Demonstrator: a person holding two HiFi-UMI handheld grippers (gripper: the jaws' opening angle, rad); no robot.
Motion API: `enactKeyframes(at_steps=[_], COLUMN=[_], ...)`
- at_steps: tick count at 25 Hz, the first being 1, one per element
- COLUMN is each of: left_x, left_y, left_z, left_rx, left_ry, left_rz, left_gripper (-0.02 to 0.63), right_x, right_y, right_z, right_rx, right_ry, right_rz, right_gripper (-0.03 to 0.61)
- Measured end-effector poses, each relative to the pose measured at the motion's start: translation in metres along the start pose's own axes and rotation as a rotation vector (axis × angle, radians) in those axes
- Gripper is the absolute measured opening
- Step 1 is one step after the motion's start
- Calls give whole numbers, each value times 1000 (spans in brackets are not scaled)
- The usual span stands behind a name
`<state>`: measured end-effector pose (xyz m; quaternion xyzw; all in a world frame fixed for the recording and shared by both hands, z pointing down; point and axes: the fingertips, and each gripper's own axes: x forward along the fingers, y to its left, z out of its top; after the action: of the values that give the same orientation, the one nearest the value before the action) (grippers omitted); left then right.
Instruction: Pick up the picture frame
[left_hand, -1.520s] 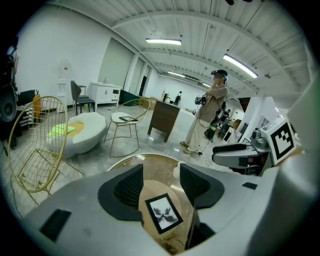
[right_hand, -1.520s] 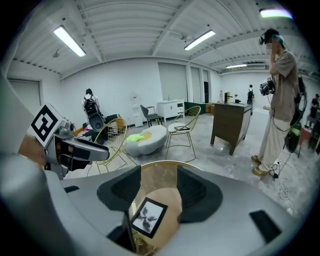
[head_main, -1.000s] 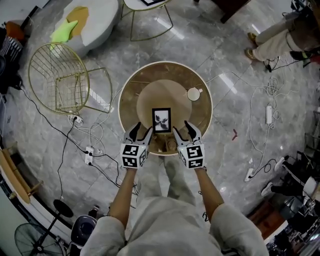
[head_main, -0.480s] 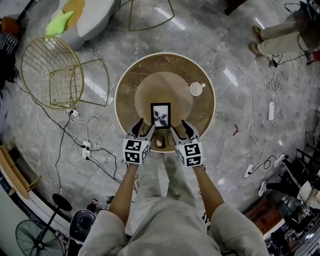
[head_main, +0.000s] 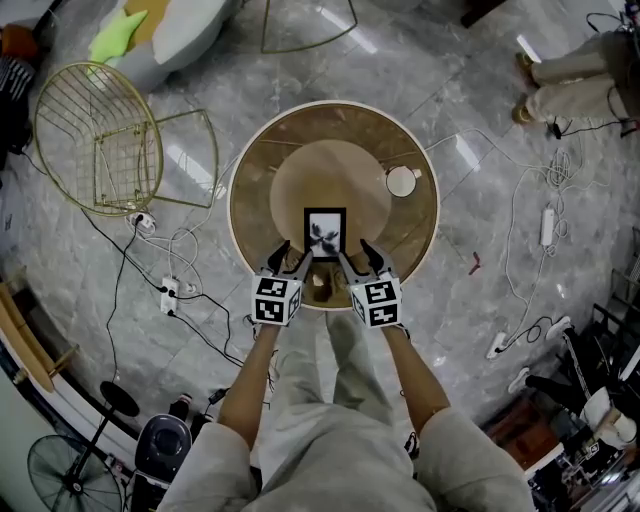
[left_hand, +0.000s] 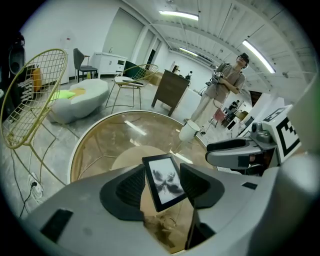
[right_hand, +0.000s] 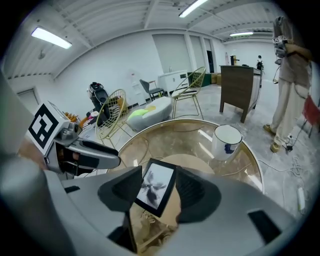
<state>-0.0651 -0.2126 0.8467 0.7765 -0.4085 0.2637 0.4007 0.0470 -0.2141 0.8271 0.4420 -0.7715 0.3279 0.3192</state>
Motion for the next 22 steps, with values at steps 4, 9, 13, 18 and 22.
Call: enactKeyframes(at_steps=[4, 9, 13, 18, 22], left_x=[18, 36, 45, 58, 66], left_y=[3, 6, 13, 23, 26], left_z=[-10, -22, -30, -44, -49], left_rx=[-4, -9, -23, -18, -24], left_ry=[29, 64, 83, 120, 142], left_rz=[-6, -15, -14, -9, -9], left_gripper=[212, 212, 210, 210, 210], right_x=[19, 35, 46, 61, 71], right_y=[-3, -8, -10, -11, -14], right_z=[-13, -28, -38, -48, -54], right_rx=[1, 1, 12, 14, 30], right_ry=[41, 88, 117, 151, 176], right_rz=[7, 3, 0, 2, -2], right_gripper=[213, 212, 209, 204, 201])
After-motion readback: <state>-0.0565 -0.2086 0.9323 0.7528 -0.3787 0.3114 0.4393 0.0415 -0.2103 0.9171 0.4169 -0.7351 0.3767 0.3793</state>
